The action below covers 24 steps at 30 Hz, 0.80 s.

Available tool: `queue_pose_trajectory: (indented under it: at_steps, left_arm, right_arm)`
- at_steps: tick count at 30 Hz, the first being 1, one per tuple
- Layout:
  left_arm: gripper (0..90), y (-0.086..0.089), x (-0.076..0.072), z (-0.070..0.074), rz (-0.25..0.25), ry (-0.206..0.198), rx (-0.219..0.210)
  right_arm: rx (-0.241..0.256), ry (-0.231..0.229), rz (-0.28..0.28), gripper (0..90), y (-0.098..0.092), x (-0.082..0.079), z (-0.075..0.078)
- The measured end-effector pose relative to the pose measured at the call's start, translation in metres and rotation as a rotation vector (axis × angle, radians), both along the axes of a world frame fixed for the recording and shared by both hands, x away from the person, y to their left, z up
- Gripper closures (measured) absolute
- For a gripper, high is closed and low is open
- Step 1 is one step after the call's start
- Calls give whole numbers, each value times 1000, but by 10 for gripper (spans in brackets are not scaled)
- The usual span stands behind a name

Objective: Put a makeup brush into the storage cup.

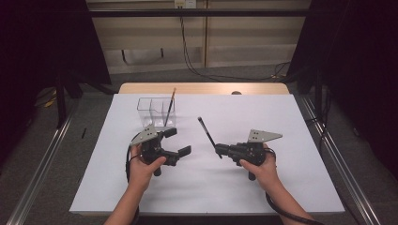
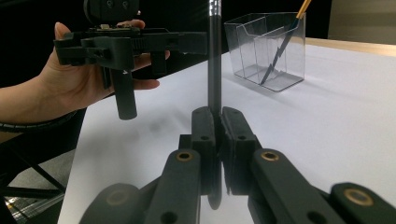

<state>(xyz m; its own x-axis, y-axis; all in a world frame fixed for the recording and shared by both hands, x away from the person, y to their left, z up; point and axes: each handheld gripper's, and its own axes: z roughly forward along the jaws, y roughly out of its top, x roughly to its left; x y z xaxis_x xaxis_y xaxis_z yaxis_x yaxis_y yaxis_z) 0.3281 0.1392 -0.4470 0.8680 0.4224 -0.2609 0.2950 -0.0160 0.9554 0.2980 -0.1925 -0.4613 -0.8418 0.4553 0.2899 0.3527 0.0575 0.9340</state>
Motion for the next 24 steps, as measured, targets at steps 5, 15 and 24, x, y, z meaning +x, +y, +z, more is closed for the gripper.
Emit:
queue_pose_trajectory:
  at_steps: [5,15,24]
  left_arm:
    - [0,-6,1,2,-14,6,-6]
    - [6,-18,3,6,-27,16,-14]
    - [26,-26,5,5,-48,20,-17]
  right_arm:
    - [-1,-5,2,851,2,0,0]
    - [-6,-8,12,851,7,-1,-1]
    - [-10,-13,17,851,10,-2,-1]
